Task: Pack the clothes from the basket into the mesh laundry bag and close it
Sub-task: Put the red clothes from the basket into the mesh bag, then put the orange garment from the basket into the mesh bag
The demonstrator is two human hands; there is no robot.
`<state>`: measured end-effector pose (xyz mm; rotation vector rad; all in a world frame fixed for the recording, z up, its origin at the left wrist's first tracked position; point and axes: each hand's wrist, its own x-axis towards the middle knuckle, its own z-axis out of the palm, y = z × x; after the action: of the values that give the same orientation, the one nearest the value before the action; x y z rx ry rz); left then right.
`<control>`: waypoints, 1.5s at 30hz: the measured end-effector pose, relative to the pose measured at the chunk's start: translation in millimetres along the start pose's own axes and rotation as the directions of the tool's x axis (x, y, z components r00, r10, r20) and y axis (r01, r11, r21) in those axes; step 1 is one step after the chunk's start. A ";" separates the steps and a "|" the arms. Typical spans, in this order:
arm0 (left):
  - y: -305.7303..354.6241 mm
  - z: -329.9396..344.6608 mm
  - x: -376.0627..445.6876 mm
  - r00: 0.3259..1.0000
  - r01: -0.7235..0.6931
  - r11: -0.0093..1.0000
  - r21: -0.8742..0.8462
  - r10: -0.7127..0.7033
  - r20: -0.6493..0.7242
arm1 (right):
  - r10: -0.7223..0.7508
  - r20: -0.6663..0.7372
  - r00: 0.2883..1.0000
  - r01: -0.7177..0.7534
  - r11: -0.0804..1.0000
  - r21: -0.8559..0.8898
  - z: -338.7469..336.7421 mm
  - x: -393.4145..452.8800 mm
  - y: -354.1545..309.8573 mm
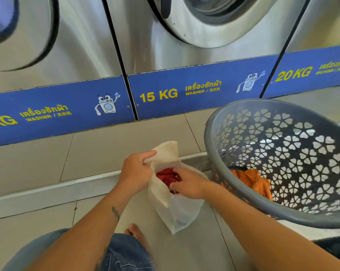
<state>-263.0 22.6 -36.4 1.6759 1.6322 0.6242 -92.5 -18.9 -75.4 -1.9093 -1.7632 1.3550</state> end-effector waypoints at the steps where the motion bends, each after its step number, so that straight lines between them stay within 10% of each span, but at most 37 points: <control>1: 1.9 0.4 -2.7 1.000 -0.001 1.000 -0.008 0.001 -0.009 | -0.041 0.002 0.999 0.041 0.999 0.007 -5.4 -13.3 -7.7; 5: 9.8 5.0 -11.6 0.999 0.007 0.999 -0.052 -0.010 -0.046 | -0.157 0.058 0.986 0.159 0.987 -0.022 -38.0 -68.1 -37.2; 14: 68.4 25.4 -9.2 0.991 -0.070 0.969 -0.236 0.040 -0.131 | -0.129 -0.387 0.913 0.069 0.984 -0.167 -159.8 -104.0 21.4; 19: 98.0 41.2 -8.2 0.976 -0.077 0.950 -0.302 0.009 -0.220 | 0.169 -0.175 0.970 -0.230 0.875 -0.427 -162.6 -65.4 92.3; 27: 92.6 84.5 10.6 0.989 0.007 0.981 -0.192 -0.035 -0.142 | 0.392 0.026 0.920 -0.277 0.695 -0.664 -142.0 7.7 152.0; 39: 63.4 87.4 37.1 0.998 0.041 0.999 -0.028 -0.040 0.038 | 0.533 0.095 0.841 -0.264 0.556 -0.788 -84.3 88.6 246.8; 45: 67.2 90.2 41.9 0.993 0.029 1.000 0.012 -0.030 0.112 | 0.389 0.030 0.921 -0.183 0.500 -0.847 -53.7 90.6 270.9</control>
<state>-147.5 53.1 -48.1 1.6611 1.5800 0.4990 117.5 11.3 -274.1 -2.7175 -2.6293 0.8331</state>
